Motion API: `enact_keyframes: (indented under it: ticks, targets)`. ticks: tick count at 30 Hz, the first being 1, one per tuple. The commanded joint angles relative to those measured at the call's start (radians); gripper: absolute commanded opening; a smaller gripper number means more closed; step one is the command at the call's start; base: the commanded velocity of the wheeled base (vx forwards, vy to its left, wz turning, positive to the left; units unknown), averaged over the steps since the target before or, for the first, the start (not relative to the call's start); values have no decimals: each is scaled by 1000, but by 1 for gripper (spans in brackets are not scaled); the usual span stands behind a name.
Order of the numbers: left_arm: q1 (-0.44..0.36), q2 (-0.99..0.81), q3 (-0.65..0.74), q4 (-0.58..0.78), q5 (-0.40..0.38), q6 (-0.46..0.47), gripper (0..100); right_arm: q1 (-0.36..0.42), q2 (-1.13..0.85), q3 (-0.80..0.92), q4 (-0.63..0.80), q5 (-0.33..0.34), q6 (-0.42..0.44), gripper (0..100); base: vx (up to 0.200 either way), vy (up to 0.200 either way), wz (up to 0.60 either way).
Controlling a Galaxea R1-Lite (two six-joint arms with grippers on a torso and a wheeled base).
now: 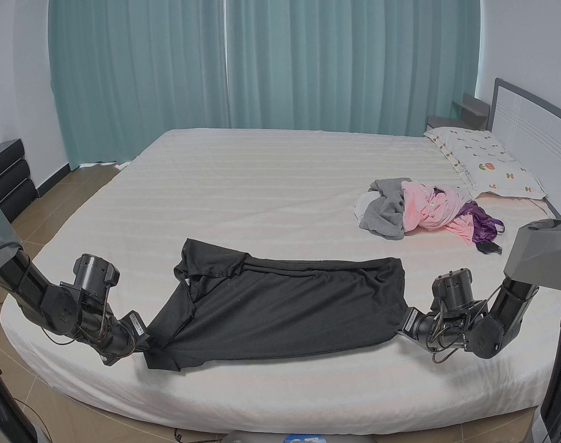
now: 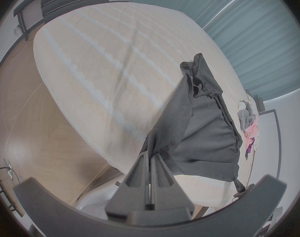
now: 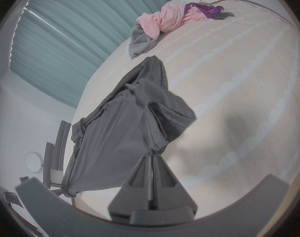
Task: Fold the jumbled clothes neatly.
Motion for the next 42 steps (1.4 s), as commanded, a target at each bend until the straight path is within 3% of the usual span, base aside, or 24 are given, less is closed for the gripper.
enact_keyframes:
  ticks: [1,17,29,30,42]
  targets:
    - [-25,-6,15,1,3,3,0,-12,-115,77,1,0,-5,0,0,0,0]
    - [-153,-58,83,7,12,10,0,-75,-313,361,18,6,-146,0,0,0,0]
    - [-192,-66,115,7,12,10,0,-75,-270,435,22,14,-246,0,0,0,0]
    - [-193,-66,115,7,12,10,0,-73,-250,435,14,14,-251,100,0,0,0]
    - [-192,-53,123,4,14,8,0,-64,-138,317,-58,44,-237,100,0,0,0]
